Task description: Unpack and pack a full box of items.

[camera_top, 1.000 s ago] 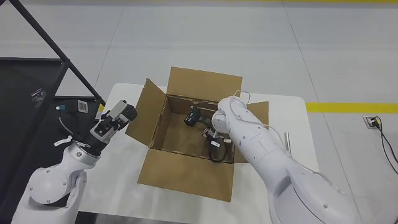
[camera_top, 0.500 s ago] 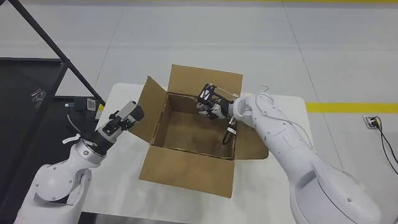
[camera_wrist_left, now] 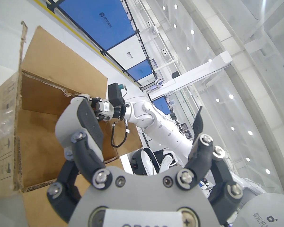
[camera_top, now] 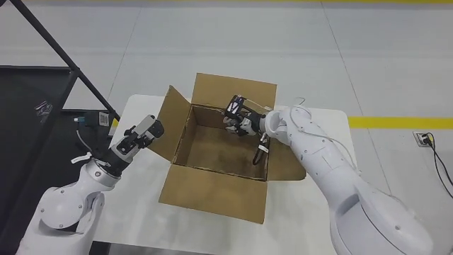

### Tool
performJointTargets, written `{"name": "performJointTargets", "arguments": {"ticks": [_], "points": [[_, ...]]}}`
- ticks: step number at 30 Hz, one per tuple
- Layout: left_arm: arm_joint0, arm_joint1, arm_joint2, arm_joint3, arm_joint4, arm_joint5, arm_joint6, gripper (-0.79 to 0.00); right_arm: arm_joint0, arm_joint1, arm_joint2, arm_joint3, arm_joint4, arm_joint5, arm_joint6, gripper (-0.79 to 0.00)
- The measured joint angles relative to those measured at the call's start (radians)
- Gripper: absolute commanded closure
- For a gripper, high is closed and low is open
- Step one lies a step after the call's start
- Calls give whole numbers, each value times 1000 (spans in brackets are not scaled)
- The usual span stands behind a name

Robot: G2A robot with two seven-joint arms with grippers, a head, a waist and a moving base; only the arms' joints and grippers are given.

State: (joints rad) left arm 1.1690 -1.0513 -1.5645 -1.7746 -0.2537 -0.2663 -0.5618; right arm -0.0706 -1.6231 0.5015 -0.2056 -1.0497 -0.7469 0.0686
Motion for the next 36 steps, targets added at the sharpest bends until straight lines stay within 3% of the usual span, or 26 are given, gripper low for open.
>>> {"name": "performJointTargets", "arguments": {"ticks": [7, 10, 12, 14, 24, 30, 36], "points": [[-27, -4, 47, -8, 45, 36, 9, -785, 0, 0, 0, 0, 0, 0, 0, 0], [-28, -5, 53, -6, 50, 38, 15, -785, 0, 0, 0, 0, 0, 0, 0, -397], [-28, -5, 58, -6, 54, 42, 16, -785, 0, 0, 0, 0, 0, 0, 0, -354], [-29, -6, 64, -8, 59, 46, 16, -785, 0, 0, 0, 0, 0, 0, 0, 0], [-28, -7, 69, -14, 84, 60, 29, -785, -27, 15, 3, -84, -32, 23, -23, 0], [-26, -8, 48, -7, 66, 54, 57, -785, -43, 46, 18, -129, -60, 5, -54, 0], [-17, -5, 0, 6, 50, 46, 69, -785, -75, 101, 39, -225, -130, -41, -162, 0]]}}
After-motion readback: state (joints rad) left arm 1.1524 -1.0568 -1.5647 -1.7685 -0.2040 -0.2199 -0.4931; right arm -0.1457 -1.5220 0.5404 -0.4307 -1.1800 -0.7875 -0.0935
